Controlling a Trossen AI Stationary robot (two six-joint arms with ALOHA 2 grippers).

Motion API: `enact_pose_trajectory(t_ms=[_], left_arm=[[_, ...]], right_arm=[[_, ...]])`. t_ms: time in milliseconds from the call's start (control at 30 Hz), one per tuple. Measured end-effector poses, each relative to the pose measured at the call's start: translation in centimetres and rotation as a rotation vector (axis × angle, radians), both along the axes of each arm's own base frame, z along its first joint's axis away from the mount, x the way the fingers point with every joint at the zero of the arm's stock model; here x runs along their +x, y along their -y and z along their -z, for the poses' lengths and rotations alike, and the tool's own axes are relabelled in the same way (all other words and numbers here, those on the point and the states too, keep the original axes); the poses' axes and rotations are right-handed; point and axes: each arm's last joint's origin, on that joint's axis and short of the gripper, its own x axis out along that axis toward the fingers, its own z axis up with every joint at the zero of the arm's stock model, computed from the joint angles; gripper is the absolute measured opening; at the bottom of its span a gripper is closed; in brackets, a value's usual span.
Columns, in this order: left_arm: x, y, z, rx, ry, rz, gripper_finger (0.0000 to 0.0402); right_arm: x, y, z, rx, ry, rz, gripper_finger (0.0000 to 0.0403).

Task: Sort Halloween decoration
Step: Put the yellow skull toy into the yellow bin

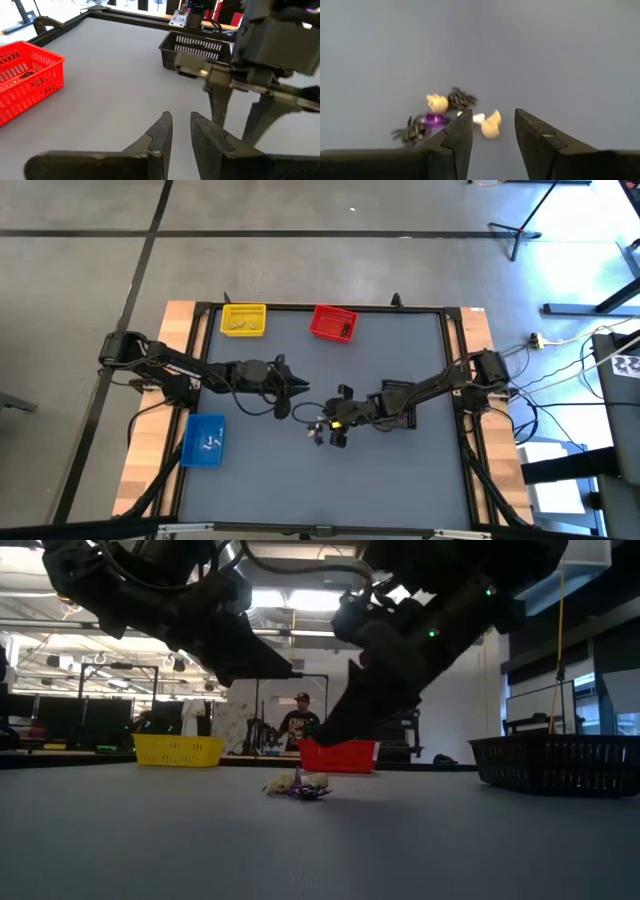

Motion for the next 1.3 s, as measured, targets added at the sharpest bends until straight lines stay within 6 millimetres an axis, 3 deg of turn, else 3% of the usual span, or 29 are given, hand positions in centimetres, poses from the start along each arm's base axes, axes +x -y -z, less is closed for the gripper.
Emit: enact_pose_trajectory(t_ms=[233,800,1100,1300], left_arm=[[0.0,0.0,0.1,0.0,-0.008,-0.001,0.0063],[0.0,0.0,0.1,-0.002,-0.013,-0.002,0.0063],[0.0,0.0,0.1,-0.002,-0.016,-0.002,0.0063],[0.0,0.0,0.1,-0.002,-0.016,-0.002,0.0063]], right_arm=[[0.2,0.0,1.8,0.005,-0.039,0.025,0.0144],[0.7,-0.1,3.6,0.02,-0.045,0.041,0.0144],[0.7,-0.1,3.6,0.015,-0.042,0.046,0.0142],[0.7,-0.1,3.6,0.014,-0.044,0.046,0.011]])
